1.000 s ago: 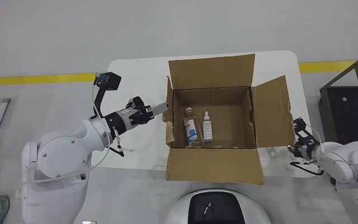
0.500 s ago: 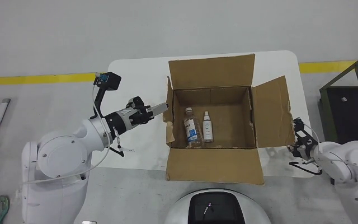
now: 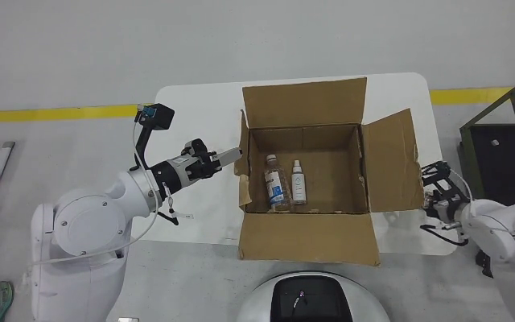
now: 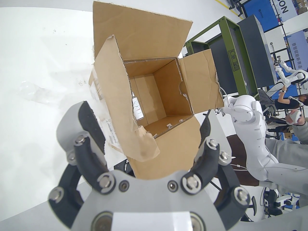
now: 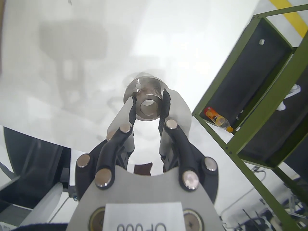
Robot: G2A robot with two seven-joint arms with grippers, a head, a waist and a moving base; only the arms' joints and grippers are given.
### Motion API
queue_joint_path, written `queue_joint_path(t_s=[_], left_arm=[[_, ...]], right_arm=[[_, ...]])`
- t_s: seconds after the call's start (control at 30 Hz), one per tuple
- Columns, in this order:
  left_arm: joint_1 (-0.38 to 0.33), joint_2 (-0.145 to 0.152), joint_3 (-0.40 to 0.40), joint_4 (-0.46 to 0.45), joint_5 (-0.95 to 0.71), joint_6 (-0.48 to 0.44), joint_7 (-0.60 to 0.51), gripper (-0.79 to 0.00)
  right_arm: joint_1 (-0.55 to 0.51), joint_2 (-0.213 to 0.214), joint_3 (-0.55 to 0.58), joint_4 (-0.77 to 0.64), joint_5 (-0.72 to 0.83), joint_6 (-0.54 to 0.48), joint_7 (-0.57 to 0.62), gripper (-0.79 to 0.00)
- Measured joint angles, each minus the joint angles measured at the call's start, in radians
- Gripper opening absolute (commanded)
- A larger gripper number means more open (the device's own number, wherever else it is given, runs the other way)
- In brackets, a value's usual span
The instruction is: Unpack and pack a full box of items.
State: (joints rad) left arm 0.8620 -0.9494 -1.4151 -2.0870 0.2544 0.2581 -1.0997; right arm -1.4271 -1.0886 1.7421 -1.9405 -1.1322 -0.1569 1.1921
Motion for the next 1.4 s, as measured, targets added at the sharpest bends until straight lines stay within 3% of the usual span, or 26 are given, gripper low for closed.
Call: queue_joint_path(t_s=[0.27,0.37,0.5,0.63,0.83,1.0,1.4], left_arm=[[0.000,0.000,0.000,0.000,0.000,0.000,0.000,0.000],[0.000,0.000,0.000,0.000,0.000,0.000,0.000,0.000],[0.000,0.000,0.000,0.000,0.000,0.000,0.000,0.000],[0.000,0.000,0.000,0.000,0.000,0.000,0.000,0.000],[0.000,0.000,0.000,0.000,0.000,0.000,0.000,0.000],[0.000,0.000,0.000,0.000,0.000,0.000,0.000,0.000],[0.000,0.000,0.000,0.000,0.000,0.000,0.000,0.000]], right_arm=[[-0.099,-0.006,0.298,-0.302,0.304,0.082,-0.164,-0.785],[-0.126,-0.009,0.372,-0.402,0.422,0.078,-0.185,-0.785],[-0.114,-0.007,0.408,-0.410,0.532,0.009,-0.250,-0.785],[-0.090,0.000,0.358,-0.409,0.511,-0.022,-0.287,-0.785],[-0.022,0.010,0.153,-0.410,0.410,-0.004,-0.289,-0.785],[0.027,0.011,-0.017,-0.410,0.264,0.069,-0.297,-0.785],[0.028,0.011,-0.028,-0.410,0.253,0.075,-0.298,-0.785]])
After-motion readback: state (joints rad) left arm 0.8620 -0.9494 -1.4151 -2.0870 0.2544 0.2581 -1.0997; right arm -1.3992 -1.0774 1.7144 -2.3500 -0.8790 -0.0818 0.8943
